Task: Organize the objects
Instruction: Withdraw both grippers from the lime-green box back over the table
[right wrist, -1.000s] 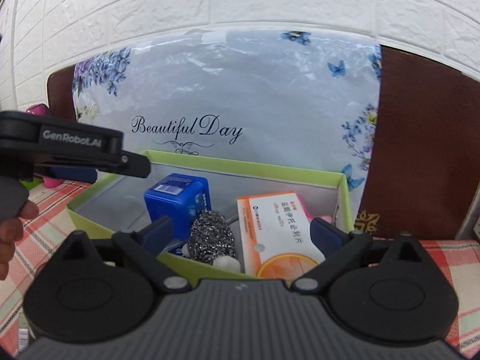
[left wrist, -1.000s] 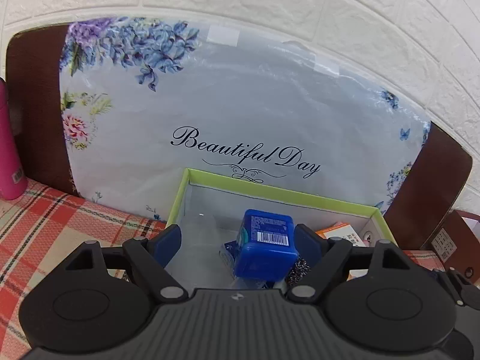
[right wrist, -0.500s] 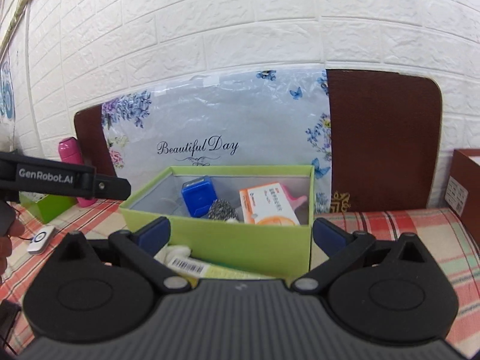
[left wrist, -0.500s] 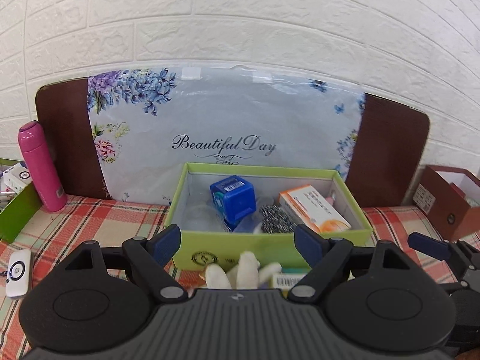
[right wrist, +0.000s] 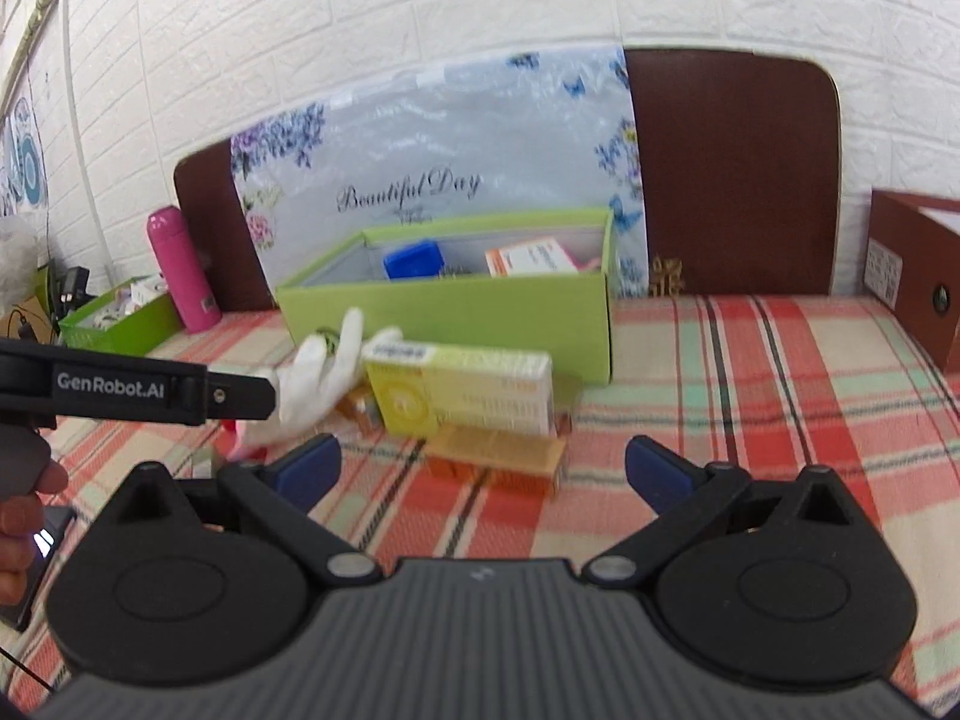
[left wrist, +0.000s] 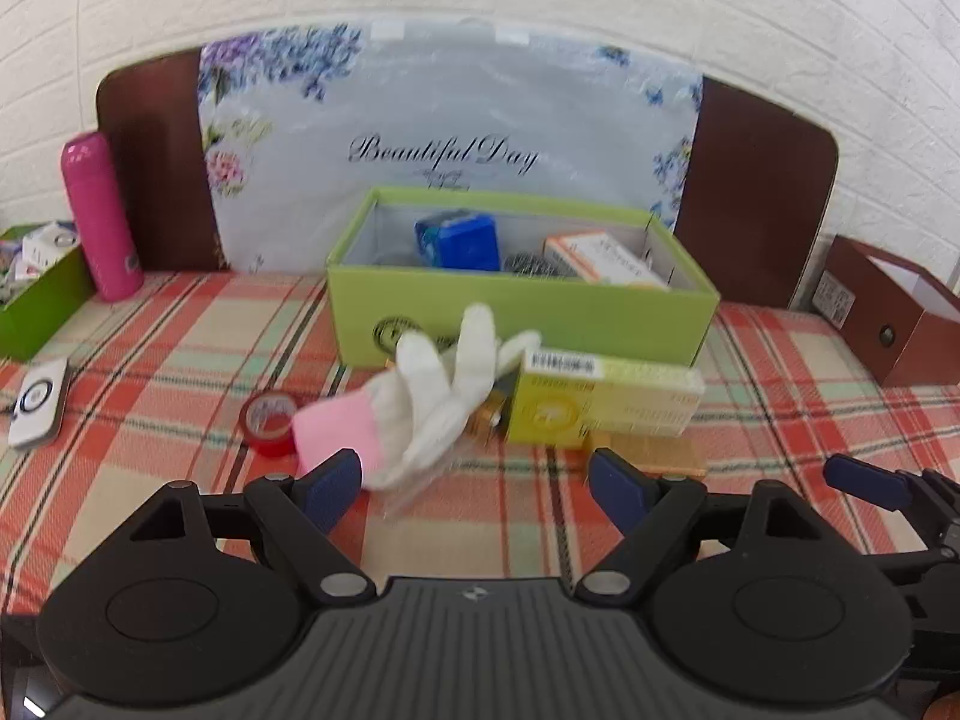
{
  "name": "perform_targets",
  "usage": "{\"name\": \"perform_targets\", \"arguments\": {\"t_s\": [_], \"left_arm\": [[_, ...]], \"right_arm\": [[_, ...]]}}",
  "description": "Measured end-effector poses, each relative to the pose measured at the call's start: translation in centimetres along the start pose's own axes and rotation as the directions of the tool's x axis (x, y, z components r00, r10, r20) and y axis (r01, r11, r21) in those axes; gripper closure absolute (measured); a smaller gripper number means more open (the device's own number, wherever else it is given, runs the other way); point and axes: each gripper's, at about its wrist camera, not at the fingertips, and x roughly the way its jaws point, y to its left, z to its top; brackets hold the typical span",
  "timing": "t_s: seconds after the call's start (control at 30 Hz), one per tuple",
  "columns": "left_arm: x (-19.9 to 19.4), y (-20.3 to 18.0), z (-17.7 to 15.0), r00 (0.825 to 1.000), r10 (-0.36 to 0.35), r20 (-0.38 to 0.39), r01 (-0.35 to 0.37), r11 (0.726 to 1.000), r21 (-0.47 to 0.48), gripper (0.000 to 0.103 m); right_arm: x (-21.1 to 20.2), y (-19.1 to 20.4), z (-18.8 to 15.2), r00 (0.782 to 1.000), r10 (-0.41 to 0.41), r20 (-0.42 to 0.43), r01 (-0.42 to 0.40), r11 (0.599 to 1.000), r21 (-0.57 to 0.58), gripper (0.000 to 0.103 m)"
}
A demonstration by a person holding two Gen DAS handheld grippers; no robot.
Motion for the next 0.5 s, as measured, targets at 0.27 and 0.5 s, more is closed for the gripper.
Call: {"name": "perform_targets", "arguments": {"t_s": [0.27,0.5], "left_arm": [[0.8,3.1,-3.8,0.995,0.042,-0.085,-0.049,0.996,-0.073,0.017],[1.7,6.6,-4.9,0.994,0.076,-0.079,-0.087,0.983,-0.161,0.017]], "right_arm": [[0.3,-0.1,-3.2,0.996,-0.009,-0.086,0.011,1.0,0.026,0.0],[1.3,0.8,-4.2,0.991,0.014,-0.134,-0.013,1.0,0.008,0.0]]}}
